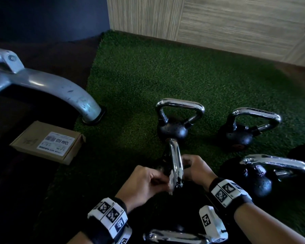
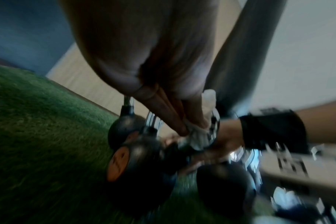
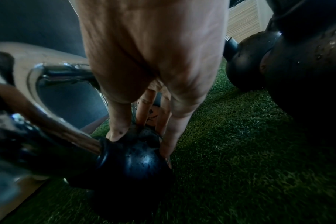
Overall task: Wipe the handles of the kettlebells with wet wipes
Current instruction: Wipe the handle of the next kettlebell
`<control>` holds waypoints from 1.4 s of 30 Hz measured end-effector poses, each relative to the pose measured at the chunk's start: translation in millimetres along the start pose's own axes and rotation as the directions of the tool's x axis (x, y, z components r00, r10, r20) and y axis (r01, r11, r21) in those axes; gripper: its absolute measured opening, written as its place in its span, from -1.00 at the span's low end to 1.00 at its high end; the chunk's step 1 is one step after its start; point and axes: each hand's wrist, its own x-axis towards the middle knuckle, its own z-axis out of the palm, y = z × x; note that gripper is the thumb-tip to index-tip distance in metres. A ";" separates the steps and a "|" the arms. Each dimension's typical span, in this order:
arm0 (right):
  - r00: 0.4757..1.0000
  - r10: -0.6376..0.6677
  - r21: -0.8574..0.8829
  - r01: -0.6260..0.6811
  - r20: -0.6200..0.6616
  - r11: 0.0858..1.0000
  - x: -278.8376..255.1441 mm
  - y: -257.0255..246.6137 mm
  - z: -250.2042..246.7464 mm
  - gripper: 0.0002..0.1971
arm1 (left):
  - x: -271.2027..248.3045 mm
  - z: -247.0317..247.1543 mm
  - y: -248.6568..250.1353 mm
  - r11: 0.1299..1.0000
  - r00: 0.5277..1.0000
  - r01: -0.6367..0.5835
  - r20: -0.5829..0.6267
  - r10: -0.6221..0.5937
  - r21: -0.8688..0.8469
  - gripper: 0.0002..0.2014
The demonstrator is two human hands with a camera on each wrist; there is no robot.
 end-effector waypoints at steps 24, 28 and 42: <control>0.815 -0.579 -0.005 0.579 0.031 0.815 -66.7 -118.5 -36.3 -0.44 | 26.1 -45.0 53.2 0.579 0.928 0.256 0.030 -0.371 -0.774 -0.92; 0.784 -0.617 -0.058 0.614 -0.066 0.787 -70.8 -113.9 -28.8 -0.54 | 27.1 -40.1 57.9 0.552 0.918 0.305 0.086 -0.387 -0.776 -0.93; 0.887 -0.248 0.234 0.356 -0.390 0.905 -40.5 -72.6 -40.4 -0.75 | 25.2 -30.5 -16.0 0.967 0.958 0.254 0.133 -0.254 0.019 0.17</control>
